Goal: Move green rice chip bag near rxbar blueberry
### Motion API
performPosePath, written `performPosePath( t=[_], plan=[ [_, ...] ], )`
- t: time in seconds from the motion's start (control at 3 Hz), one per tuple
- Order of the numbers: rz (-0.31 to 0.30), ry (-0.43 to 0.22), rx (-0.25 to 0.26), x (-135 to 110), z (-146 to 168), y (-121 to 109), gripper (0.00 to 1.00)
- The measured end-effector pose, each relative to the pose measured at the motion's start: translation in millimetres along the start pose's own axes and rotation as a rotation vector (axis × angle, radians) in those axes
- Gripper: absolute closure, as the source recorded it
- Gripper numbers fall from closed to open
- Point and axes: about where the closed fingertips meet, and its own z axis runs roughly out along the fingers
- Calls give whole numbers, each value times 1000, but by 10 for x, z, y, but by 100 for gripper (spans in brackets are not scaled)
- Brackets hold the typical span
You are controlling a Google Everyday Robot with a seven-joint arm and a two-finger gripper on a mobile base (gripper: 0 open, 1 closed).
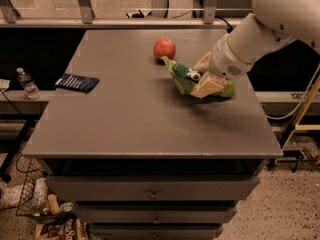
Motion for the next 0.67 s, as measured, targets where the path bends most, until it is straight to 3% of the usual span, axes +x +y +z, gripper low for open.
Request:
performPosePath(
  t=[0.33,0.67],
  plan=[
    [-44,-32,64,-177,-353,-105,100],
    [-108,-48,136,-421,-750,-197,100]
  ],
)
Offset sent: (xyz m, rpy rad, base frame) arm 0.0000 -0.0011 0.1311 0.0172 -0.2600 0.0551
